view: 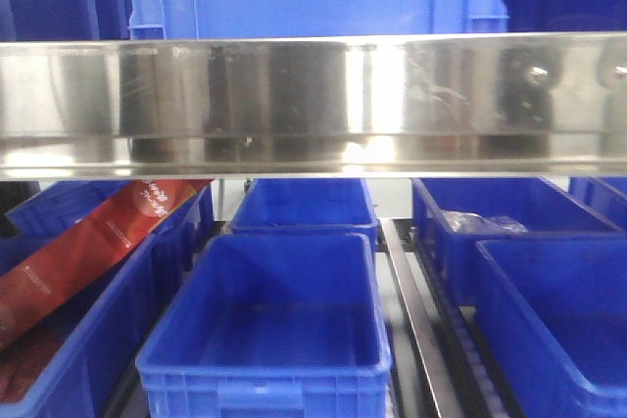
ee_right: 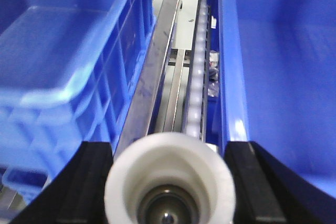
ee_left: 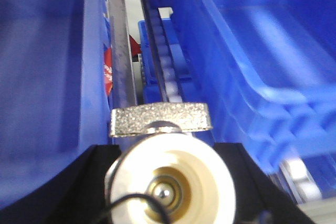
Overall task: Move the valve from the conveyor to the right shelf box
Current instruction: 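Extend both grippers with valves over a blue bin on the shelf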
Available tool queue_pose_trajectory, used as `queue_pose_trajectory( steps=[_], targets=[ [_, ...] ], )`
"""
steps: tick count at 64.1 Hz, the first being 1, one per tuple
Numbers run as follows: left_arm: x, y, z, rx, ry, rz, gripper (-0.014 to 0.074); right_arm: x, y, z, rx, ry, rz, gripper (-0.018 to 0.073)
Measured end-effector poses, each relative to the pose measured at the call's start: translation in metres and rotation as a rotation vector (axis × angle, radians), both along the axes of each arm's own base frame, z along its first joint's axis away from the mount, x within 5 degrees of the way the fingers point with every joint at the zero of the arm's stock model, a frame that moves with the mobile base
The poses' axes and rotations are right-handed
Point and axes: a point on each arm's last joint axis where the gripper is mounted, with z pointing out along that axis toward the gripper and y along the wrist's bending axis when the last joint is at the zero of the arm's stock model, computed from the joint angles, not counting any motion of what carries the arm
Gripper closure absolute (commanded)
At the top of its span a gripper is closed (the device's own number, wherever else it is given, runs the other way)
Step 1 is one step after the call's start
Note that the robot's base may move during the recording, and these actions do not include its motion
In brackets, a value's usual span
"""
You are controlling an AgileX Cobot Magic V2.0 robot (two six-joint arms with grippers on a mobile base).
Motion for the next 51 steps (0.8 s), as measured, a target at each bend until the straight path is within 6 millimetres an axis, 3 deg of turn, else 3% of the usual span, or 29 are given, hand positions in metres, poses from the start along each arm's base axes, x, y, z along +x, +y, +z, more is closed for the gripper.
queue_pose_trajectory(
  steps=[51],
  targets=[
    [0.0, 0.0, 0.0, 0.0, 0.0, 0.0, 0.0708, 0.0001, 0.0, 0.0001, 0.0, -0.002, 0.0, 0.0721]
  ],
)
